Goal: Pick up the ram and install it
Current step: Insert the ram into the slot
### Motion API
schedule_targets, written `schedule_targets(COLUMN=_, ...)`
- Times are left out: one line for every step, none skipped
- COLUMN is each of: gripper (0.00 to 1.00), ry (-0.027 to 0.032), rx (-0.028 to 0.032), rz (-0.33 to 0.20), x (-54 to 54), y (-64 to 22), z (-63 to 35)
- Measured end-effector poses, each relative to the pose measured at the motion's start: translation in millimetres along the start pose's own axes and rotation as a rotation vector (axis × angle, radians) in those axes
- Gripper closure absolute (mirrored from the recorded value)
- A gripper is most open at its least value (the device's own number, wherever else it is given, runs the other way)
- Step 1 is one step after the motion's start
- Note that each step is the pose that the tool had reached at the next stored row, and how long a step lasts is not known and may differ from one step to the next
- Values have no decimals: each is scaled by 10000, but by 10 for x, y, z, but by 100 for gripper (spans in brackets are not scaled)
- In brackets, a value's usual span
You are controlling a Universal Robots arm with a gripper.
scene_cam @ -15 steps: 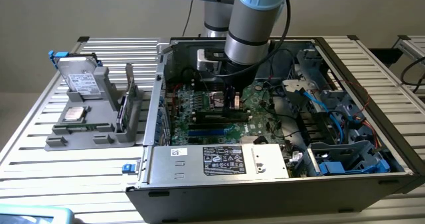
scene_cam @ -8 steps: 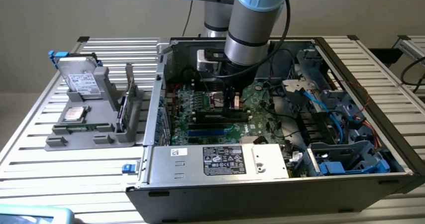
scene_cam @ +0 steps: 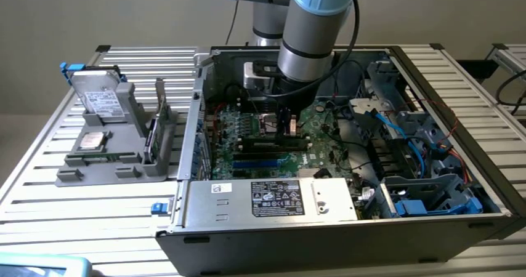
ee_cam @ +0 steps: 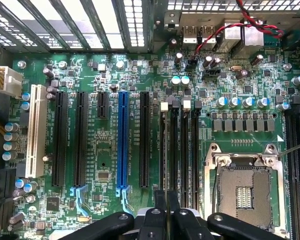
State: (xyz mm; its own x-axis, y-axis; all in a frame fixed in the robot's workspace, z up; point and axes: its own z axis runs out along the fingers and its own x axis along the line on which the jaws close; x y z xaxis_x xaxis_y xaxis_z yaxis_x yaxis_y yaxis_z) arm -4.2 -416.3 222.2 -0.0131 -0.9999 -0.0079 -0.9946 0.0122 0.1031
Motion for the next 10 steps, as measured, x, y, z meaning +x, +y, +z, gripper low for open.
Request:
schedule_targets(gripper=87, ry=0, rx=0, rz=0, x=1, y=0, z=1)
schedule_targets(gripper=87, ry=1, rx=0, rz=0, x=1, y=0, z=1)
schedule_targets(gripper=87, ry=3, rx=-1, rz=0, x=1, y=0, z=1)
schedule_targets(gripper=87, ry=0, rx=0, rz=-1, x=1, y=0, z=4)
schedule_targets(gripper=87, ry=-1, rx=0, rz=-2, x=1, y=0, z=5)
schedule_targets(gripper=87, ry=0, rx=0, rz=-1, x=1, y=0, z=7)
schedule_targets(gripper=87, ry=1, rx=0, rz=-1, x=1, y=0, z=7)
schedule_targets(gripper=87, ry=1, rx=0, rz=-1, x=1, y=0, z=8)
schedule_targets(gripper=87, ry=1, rx=0, rz=0, x=1, y=0, z=8)
schedule_targets(gripper=87, ry=1, rx=0, rz=0, x=1, y=0, z=9)
